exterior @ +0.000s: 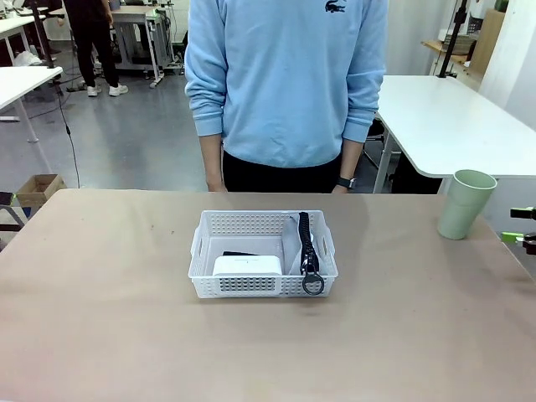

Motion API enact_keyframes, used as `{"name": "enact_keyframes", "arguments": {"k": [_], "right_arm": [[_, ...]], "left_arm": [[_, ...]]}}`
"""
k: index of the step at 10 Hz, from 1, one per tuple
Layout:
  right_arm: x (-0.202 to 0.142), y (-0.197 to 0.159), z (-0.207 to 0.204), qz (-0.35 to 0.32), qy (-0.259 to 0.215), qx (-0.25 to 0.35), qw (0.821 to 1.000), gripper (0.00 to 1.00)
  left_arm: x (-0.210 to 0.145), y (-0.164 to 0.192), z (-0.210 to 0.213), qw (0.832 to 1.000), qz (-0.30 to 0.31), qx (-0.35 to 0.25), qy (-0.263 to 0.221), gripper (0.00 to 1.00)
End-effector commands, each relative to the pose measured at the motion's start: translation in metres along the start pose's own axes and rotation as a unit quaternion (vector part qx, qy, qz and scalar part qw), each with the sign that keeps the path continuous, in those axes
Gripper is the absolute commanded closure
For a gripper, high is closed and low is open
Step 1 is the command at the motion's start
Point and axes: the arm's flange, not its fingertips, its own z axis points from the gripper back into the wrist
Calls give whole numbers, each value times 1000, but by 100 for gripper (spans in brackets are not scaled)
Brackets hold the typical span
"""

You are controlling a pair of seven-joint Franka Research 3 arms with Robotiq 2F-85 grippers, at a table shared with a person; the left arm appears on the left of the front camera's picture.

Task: Efficiently arrange items inside the basket to fit them all.
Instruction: Pick up the Reusable plastic cup and place it inside the Organizing basket.

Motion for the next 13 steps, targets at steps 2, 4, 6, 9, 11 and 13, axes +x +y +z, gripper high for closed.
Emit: {"name": "enact_keyframes", "arguments": {"k": [2,4,6,9,11,13], "right_arm": [[0,0,0,0,0,0,1000,0],[-2,-6,-9,-17,40,-3,999,0],[-14,-10,-22,-33,65,-4,997,0],[-23,-18,-41,-43,85,15,995,0],[-28,-26,-59,-51,110,14,993,0],[-30,-30,-67,-56,104,23,993,0]], "left_arm": [[-1,-2,-2,1000,-3,2,-1,0],[-1,-2,-2,1000,-3,2,-1,0],[-1,-2,-2,1000,-3,2,-1,0],[-1,-2,-2,1000,-3,2,-1,0],[-1,-2,-2,1000,-3,2,-1,0],[-1,-2,-2,1000,-3,2,-1,0]]}}
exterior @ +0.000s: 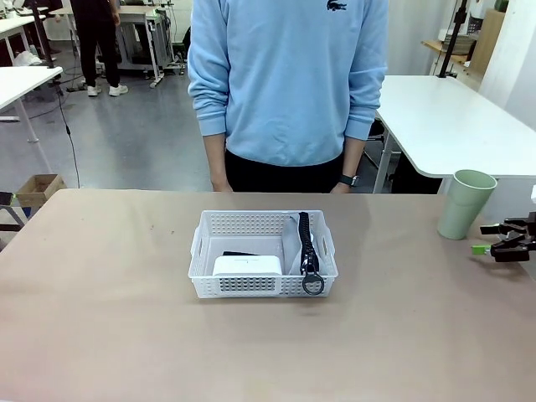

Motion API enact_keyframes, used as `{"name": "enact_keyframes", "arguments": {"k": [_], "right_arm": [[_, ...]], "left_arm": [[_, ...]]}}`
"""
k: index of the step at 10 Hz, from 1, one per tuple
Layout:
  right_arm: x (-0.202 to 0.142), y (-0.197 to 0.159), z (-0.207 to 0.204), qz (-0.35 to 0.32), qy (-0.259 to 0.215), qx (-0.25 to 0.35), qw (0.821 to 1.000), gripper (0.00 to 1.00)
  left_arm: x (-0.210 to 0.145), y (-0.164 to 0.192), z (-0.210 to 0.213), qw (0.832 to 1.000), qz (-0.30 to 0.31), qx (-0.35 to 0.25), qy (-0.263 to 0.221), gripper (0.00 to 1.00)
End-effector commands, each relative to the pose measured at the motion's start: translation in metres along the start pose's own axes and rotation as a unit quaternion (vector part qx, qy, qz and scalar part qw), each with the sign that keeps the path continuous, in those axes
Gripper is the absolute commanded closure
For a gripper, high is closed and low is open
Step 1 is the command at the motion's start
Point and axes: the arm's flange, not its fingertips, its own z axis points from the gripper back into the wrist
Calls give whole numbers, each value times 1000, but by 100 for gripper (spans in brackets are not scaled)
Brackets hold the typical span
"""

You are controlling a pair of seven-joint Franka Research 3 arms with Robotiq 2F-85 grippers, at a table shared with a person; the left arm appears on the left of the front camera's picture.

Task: Efficiently arrange items inside the basket to fit them all.
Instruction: Pick up the Reusable plastic cup and place it inside the Organizing basket.

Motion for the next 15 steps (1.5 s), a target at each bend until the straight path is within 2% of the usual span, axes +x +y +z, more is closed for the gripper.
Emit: {"name": "enact_keyframes", "arguments": {"k": [1,4,6,9,15], "right_arm": [[2,-7,-8,-9,10,18,1000,0],[6,-10,-22,-6,-1,10,1000,0],[4,-14,-33,-1,-29,-5,1000,0],[4,-17,-43,-6,-52,6,999,0],[8,-20,-67,4,-91,-10,996,0]], "left_arm": [[-1,-2,-2,1000,-3,2,-1,0],[-1,-2,-2,1000,-3,2,-1,0],[-1,-2,-2,1000,-3,2,-1,0],[-1,-2,-2,1000,-3,2,-1,0],[-1,-2,-2,1000,-3,2,-1,0]]}}
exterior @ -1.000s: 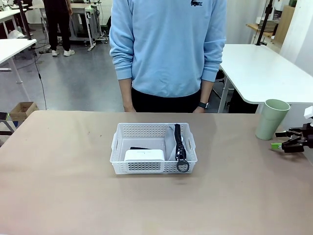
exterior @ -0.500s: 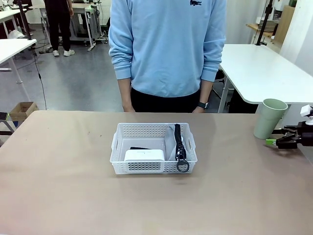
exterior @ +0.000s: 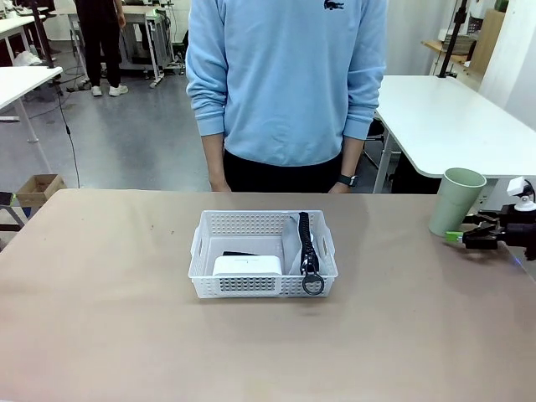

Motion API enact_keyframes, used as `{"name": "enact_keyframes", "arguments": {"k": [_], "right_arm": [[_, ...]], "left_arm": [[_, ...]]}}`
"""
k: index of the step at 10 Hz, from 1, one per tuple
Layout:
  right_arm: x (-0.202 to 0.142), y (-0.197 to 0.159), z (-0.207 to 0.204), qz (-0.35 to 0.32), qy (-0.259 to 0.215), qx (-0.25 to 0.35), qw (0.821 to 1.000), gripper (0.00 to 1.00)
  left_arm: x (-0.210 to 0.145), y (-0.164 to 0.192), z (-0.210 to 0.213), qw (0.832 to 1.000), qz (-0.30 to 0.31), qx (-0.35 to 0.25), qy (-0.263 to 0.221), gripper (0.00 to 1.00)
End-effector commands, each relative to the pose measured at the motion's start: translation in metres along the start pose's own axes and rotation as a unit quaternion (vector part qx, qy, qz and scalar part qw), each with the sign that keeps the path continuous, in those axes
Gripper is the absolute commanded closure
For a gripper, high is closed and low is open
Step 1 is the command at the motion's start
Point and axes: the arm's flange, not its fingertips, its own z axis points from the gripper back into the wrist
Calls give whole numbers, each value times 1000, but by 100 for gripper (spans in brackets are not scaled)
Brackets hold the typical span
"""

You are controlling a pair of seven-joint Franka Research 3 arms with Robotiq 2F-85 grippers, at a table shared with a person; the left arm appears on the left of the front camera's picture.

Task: Efficiently arrange items inside the basket to fit them all.
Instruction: Pick up the Reusable plastic cup and place it inside the Organizing basket.

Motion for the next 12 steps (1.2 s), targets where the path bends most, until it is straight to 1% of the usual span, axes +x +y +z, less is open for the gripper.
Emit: {"name": "enact_keyframes", "arguments": {"k": [1,3,5,6,7,10,12], "right_arm": [[0,-2,-15,20,-32,-12,999,0],[4,-4,-19,17,-52,-6,999,0],[9,-5,-15,10,-86,-10,996,0],[13,-6,-12,2,-91,-8,996,0],[17,-4,-11,-2,-109,8,994,0],[36,-6,-8,-7,-140,15,990,0],[42,-6,-11,-8,-138,15,990,0]], "left_arm": [[-1,-1,-2,1000,-3,2,-1,0],[-1,-1,-2,1000,-3,2,-1,0],[-1,-1,-2,1000,-3,2,-1,0],[-1,-1,-2,1000,-3,2,-1,0],[-1,-1,-2,1000,-3,2,-1,0],[-1,-1,-2,1000,-3,2,-1,0],[-1,-1,-2,1000,-3,2,-1,0]]}}
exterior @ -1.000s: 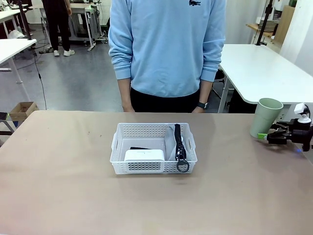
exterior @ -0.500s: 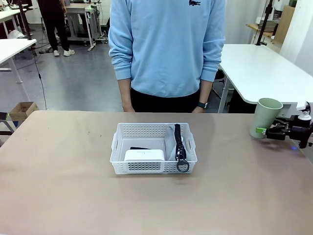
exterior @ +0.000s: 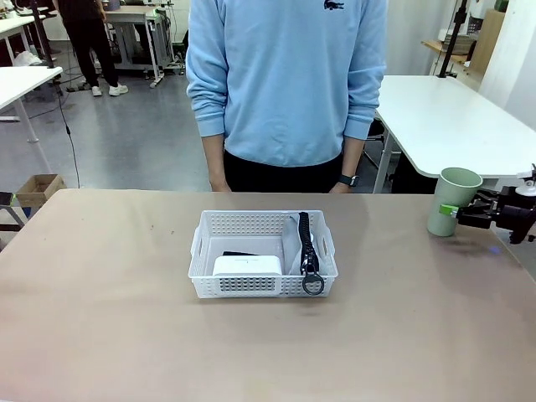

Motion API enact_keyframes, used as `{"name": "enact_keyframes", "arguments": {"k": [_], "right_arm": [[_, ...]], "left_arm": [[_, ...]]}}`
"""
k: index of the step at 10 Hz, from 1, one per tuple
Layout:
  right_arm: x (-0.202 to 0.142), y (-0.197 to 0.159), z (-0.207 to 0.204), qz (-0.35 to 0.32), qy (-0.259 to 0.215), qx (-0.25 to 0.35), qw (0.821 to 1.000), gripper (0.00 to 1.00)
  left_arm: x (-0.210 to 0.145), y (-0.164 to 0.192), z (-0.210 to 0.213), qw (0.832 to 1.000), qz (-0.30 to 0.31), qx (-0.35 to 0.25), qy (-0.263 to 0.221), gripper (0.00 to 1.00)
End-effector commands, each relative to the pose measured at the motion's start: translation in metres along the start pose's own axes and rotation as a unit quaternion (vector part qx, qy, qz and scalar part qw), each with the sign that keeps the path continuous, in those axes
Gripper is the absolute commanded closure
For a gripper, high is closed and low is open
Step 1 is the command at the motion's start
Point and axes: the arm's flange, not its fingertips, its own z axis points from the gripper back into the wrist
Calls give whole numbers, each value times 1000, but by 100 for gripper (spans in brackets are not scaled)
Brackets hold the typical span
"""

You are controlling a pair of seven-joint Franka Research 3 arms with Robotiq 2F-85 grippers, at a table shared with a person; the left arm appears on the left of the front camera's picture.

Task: Efficiently arrange items inside the basket to fit them all.
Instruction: Pick up the Reusable plastic cup and place it inside the Organizing basket.

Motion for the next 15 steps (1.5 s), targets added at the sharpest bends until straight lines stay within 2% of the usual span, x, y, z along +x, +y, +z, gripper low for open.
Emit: {"name": "enact_keyframes", "arguments": {"k": [1,2,3,4,6,7,8,9,10,11,12,13,14,15], "right_arm": [[6,-2,-4,-11,-14,-5,1000,0],[5,-1,-5,4,-13,-5,1000,56],[5,-1,-4,1,-15,-2,1000,57],[5,0,-2,1,-18,-1,1000,100],[4,0,0,0,-14,-1,1000,100],[4,0,0,0,-10,0,1000,69],[5,1,1,1,-11,2,1000,69],[8,3,4,4,-10,5,1000,100],[19,10,9,8,-1,18,1000,69],[41,24,18,25,17,29,999,100],[74,45,32,27,43,57,997,100],[105,70,48,30,91,80,992,100],[128,98,64,58,134,93,985,69],[135,116,74,76,146,96,982,69]], "left_arm": [[-1,-1,-2,1000,-3,2,-1,0],[-1,-1,-2,1000,-3,2,-1,0],[-1,-1,-2,1000,-3,2,-1,0],[-1,-1,-2,1000,-3,2,-1,0],[-1,-1,-2,1000,-3,2,-1,0],[-1,-1,-2,1000,-3,2,-1,0],[-1,-1,-2,1000,-3,2,-1,0],[-1,-1,-2,1000,-3,2,-1,0],[-1,-1,-2,1000,-3,2,-1,0],[-1,-1,-2,1000,-3,2,-1,0],[-1,-1,-2,1000,-3,2,-1,0],[-1,-1,-2,1000,-3,2,-1,0],[-1,-1,-2,1000,-3,2,-1,0],[-1,-1,-2,1000,-3,2,-1,0]]}}
